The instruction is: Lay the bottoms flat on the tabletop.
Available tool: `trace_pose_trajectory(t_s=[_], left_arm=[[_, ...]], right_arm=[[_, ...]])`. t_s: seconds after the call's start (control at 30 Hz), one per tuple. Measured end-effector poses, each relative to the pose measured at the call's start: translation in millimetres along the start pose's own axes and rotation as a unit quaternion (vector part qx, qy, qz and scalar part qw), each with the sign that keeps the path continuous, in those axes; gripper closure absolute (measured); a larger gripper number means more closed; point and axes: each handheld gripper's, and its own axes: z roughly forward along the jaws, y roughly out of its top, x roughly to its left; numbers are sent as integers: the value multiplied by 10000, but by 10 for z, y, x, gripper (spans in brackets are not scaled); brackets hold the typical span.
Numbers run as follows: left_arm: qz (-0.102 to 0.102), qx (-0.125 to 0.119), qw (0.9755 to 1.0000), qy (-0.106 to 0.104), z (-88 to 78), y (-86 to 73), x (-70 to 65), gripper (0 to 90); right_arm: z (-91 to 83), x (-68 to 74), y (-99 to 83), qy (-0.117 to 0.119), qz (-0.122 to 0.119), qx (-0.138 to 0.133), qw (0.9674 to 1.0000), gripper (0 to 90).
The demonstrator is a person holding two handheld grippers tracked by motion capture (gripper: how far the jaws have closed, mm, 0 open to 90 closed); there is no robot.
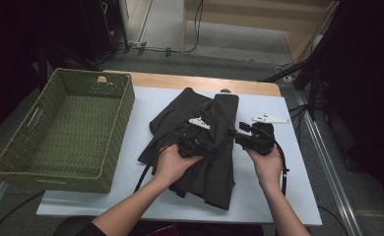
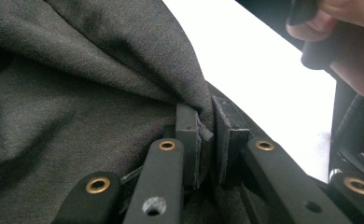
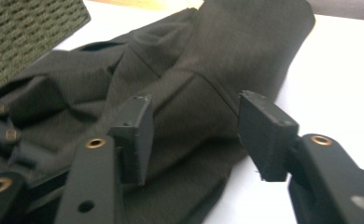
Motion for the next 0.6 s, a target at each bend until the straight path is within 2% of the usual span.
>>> trace_pose_trajectory(t_s=[0.1,0.17,0.2,0.27,0.3,0.37,0.47,0.5,0.6], left_arm=[[48,42,10000,-29,26,-11,-34,814],[105,18,9999,-67,32,-16,-89,814],[159,-5,9998,-86,27,-15,-123,814],[197,-5,9998,-72,10,-10,-153,792],[182,0,9998,-75,2,-9,-153,773],[123,-39,9999,-111,-43,-8,-127,716],[35,-166,9997,-199,-161,10,-95,619],[55,-186,9996,-216,-209,21,-91,618],[153,-262,9995,-110,-352,57,-101,585]], right_arm=[[98,29,30,84,45,0,10000,365],[195,51,32,111,116,128,9998,349],[230,54,27,94,104,196,9997,376],[296,57,2,-47,-16,407,9992,618],[310,29,-14,-27,-81,480,9988,704],[296,-36,-16,181,37,567,9982,793],[217,-141,8,152,118,497,9986,814],[193,-171,11,112,140,477,9987,815],[94,-346,9,14,286,392,9988,813]])
